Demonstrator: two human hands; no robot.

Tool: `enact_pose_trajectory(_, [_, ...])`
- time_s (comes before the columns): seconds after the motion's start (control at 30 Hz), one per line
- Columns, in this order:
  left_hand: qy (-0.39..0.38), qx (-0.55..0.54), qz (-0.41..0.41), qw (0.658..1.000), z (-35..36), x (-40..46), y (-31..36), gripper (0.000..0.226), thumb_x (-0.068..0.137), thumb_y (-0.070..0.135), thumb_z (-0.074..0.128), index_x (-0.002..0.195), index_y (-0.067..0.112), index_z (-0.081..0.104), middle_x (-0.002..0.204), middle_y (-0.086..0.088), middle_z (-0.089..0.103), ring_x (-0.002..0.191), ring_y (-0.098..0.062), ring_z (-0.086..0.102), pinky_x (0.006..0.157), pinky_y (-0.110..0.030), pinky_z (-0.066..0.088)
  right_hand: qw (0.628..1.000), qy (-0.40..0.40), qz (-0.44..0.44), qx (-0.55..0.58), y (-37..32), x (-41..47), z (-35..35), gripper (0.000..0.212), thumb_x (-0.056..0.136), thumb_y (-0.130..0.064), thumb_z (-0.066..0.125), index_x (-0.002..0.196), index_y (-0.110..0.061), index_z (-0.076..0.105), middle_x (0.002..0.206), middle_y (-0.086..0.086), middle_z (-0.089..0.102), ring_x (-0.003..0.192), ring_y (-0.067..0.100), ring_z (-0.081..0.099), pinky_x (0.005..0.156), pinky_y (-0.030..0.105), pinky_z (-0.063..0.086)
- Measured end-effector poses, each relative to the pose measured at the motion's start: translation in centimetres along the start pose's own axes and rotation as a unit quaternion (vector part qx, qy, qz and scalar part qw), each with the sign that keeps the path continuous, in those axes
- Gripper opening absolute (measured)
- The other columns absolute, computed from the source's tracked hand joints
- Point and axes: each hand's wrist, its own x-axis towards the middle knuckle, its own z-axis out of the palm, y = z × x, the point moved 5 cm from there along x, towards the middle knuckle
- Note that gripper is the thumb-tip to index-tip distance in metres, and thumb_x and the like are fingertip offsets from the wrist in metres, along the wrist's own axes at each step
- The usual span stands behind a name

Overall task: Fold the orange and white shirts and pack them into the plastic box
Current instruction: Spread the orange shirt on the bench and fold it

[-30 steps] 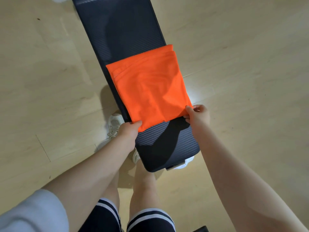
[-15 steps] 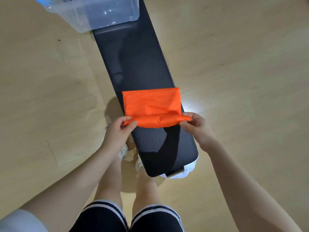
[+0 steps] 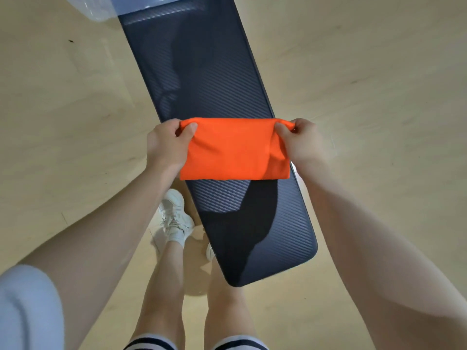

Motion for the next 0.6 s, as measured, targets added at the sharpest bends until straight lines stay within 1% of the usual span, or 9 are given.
enact_pose_trajectory(0.1, [0.006,0.117,-0.04,0.992,0.8,0.2,-1.1,0.028,0.091,0.03,0.049,0.108,0.008,0.053,0.101,-0.013,0.063,0.096,-0.034,0.058,0.077,-0.038,0.041,0.994,0.012,0.015,-0.109,0.3,-0.5,0.7,0.033,0.087,-0.03,0.053,0.112,-0.008,0.054,0.102,0.014,0.062,0.1,0.033,0.058,0.078,0.036,0.042])
enact_pose_trajectory(0.13, [0.016,0.165,-0.036,0.986,0.7,-0.1,-1.1,0.03,0.091,0.027,0.048,0.114,0.008,0.049,0.108,-0.014,0.062,0.1,-0.036,0.057,0.081,-0.041,0.041,0.978,0.049,-0.029,-0.198,-0.1,-1.3,0.7,0.041,0.088,-0.032,0.051,0.121,-0.008,0.049,0.116,0.015,0.06,0.11,0.035,0.054,0.088,0.04,0.04])
enact_pose_trajectory(0.2, [0.059,0.215,0.082,0.972,0.8,-1.4,-0.2,0.038,0.087,0.018,0.047,0.122,0.004,0.044,0.12,-0.018,0.056,0.109,-0.038,0.051,0.087,-0.045,0.04,0.91,0.138,-0.209,-0.331,-2.0,-4.2,1.3,0.05,0.089,-0.036,0.046,0.13,-0.009,0.045,0.13,0.014,0.054,0.12,0.034,0.049,0.101,0.043,0.03])
enact_pose_trajectory(0.23, [0.058,0.222,0.172,0.958,1.4,-2.3,0.7,0.044,0.084,0.015,0.047,0.126,0.003,0.041,0.128,-0.019,0.051,0.115,-0.037,0.047,0.091,-0.046,0.039,0.888,0.135,-0.29,-0.332,-2.8,-5.8,2.1,0.051,0.088,-0.036,0.044,0.132,-0.009,0.044,0.135,0.014,0.051,0.125,0.033,0.044,0.106,0.043,0.025])
enact_pose_trajectory(0.3, [-0.005,0.255,0.317,0.914,3.4,-3.6,1.4,0.054,0.084,0.022,0.043,0.134,0.006,0.034,0.145,-0.017,0.038,0.13,-0.032,0.036,0.104,-0.046,0.031,0.872,0.052,-0.377,-0.31,-3.3,-8.1,4.4,0.055,0.089,-0.034,0.042,0.137,-0.009,0.038,0.145,0.014,0.041,0.135,0.029,0.03,0.112,0.044,0.014])
enact_pose_trajectory(0.33, [-0.04,0.28,0.341,0.897,4.3,-3.9,1.2,0.057,0.087,0.03,0.039,0.138,0.007,0.03,0.15,-0.016,0.032,0.136,-0.031,0.031,0.111,-0.043,0.023,0.867,0.009,-0.388,-0.314,-3.2,-8.7,5.6,0.056,0.09,-0.035,0.041,0.14,-0.01,0.034,0.148,0.013,0.037,0.138,0.029,0.027,0.114,0.044,0.01])
enact_pose_trajectory(0.4, [-0.092,0.307,0.306,0.896,5.1,-3.5,0.0,0.069,0.09,0.046,0.034,0.144,0.006,0.022,0.155,-0.015,0.019,0.143,-0.031,0.018,0.117,-0.039,0.01,0.86,-0.044,-0.384,-0.333,-3.0,-9.0,7.4,0.059,0.092,-0.041,0.038,0.143,-0.012,0.029,0.151,0.01,0.032,0.14,0.029,0.027,0.115,0.044,0.009])
enact_pose_trajectory(0.47, [-0.121,0.323,0.243,0.907,5.4,-2.8,-1.8,0.08,0.088,0.054,0.034,0.147,0.004,0.011,0.157,-0.016,0.008,0.146,-0.029,0.007,0.116,-0.039,0.003,0.862,-0.075,-0.364,-0.345,-2.7,-8.1,8.4,0.063,0.092,-0.049,0.032,0.144,-0.014,0.027,0.153,0.009,0.03,0.141,0.029,0.026,0.115,0.046,0.01])
enact_pose_trajectory(0.6, [-0.137,0.37,0.239,0.887,5.7,-3.0,-3.2,0.085,0.083,0.057,0.028,0.143,-0.003,0.021,0.152,-0.023,0.022,0.14,-0.035,0.026,0.111,-0.04,0.016,0.834,-0.066,-0.36,-0.413,-0.2,-5.9,7.9,0.065,0.09,-0.054,0.029,0.145,-0.019,0.026,0.152,0.005,0.032,0.14,0.027,0.028,0.112,0.045,0.009])
